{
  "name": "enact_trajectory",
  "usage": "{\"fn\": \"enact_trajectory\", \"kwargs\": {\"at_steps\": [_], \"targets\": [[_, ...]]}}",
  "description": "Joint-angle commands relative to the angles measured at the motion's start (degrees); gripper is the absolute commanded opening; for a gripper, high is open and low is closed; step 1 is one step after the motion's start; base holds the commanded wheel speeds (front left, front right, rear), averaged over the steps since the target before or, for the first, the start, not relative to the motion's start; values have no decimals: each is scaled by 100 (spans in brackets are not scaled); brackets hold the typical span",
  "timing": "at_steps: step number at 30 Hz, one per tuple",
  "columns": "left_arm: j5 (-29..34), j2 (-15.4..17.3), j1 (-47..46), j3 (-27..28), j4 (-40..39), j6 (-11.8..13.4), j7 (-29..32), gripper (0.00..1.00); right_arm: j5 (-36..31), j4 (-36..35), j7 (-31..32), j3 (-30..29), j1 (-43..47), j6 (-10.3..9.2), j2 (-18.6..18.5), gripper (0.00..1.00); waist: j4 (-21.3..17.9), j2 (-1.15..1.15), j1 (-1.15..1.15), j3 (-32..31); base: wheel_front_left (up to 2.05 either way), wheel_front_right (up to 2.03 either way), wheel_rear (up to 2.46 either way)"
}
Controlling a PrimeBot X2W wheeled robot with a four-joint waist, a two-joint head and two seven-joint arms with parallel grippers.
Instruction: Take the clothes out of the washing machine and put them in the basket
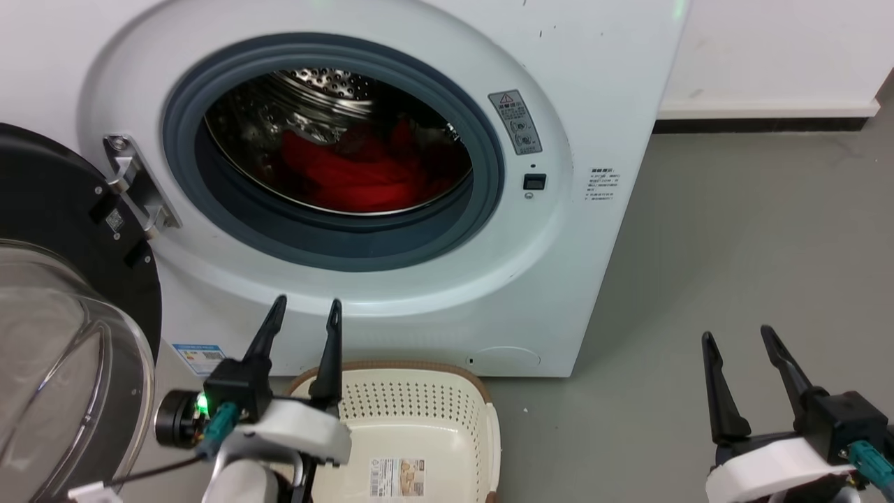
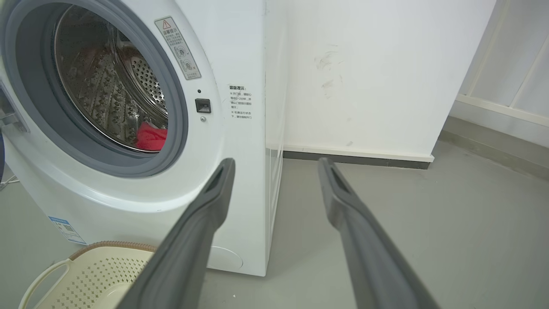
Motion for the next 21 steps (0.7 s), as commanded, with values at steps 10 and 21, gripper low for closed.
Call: {"fn": "enact_trajectory", "kwargs": {"at_steps": [10,21], "targets": [[-102,181,-1591,137,756,19,130,100,93,-193,-62,108,-531,-3,-5,100,-505,0,0,965,0,0,0],[-197,1023,-3453,466,1700,-73,945,100,432,80,-464,288,-1137,-3,-2,100,-1295,0,0,2199,0,0,0]]}}
